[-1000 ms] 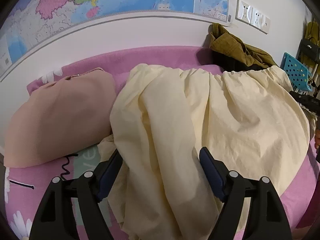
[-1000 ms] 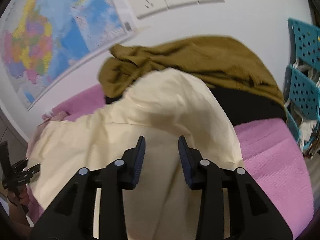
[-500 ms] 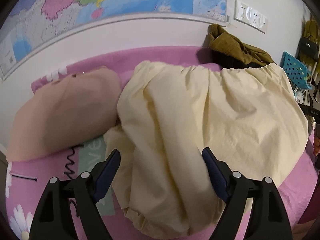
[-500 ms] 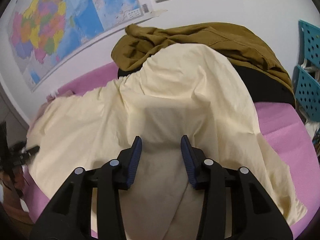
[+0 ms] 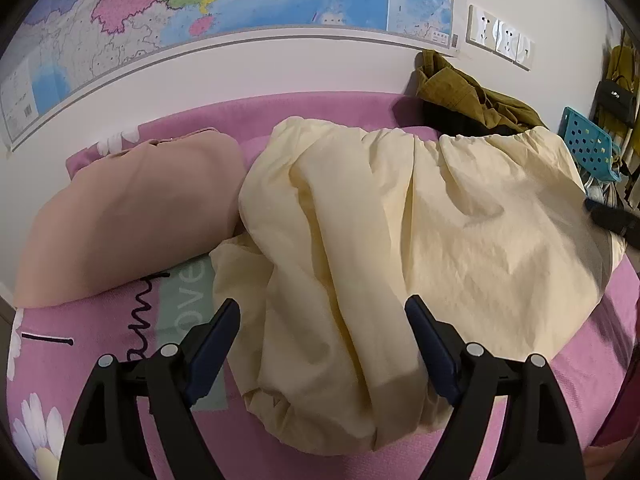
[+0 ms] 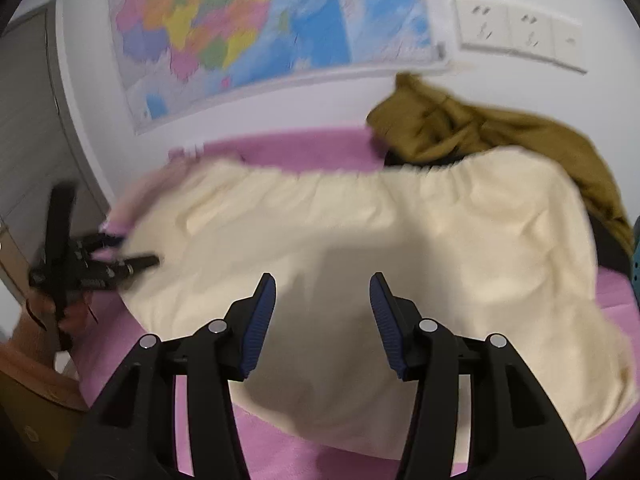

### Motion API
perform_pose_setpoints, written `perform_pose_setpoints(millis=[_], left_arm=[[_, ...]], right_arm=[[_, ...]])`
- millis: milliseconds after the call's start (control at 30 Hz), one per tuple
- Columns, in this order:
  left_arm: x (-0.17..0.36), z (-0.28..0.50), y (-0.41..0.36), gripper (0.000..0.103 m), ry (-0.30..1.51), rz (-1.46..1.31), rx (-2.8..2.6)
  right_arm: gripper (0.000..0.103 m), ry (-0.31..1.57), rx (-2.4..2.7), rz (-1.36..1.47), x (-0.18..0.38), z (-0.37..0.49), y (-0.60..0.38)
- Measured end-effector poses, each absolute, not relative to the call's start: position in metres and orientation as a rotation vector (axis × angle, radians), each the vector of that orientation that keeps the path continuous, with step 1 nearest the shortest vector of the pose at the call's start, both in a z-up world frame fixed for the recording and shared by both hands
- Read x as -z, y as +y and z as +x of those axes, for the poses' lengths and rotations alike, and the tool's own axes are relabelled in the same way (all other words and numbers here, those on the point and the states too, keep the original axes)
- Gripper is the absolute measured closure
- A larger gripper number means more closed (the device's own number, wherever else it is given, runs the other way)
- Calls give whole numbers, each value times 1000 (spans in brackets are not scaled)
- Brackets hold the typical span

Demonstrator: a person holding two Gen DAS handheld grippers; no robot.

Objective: Fold large clothes

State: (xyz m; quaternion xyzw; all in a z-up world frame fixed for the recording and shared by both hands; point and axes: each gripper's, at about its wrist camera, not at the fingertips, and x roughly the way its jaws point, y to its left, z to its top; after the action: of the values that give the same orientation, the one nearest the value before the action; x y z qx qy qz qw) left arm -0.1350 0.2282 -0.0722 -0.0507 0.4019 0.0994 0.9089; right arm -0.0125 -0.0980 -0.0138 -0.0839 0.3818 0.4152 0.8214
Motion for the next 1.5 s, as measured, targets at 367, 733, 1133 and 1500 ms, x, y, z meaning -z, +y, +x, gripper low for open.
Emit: perform_pose_setpoints(millis=[367,733,1133,1500], left_arm=[[73,-142,228,20,817,-120,-200],[72,-157,240,19,800,-211,-163],[69,-188,251,19,774,-304,-107],[59,-196,244,60,742,-246,12]], right_arm=[[48,838,-869,-205,22,-20,-82],[29,788,-1102,-437,28,-80,-17],[20,650,-1184,-576,17,-118,1],[31,659,-1182,-613,31,-124,9]])
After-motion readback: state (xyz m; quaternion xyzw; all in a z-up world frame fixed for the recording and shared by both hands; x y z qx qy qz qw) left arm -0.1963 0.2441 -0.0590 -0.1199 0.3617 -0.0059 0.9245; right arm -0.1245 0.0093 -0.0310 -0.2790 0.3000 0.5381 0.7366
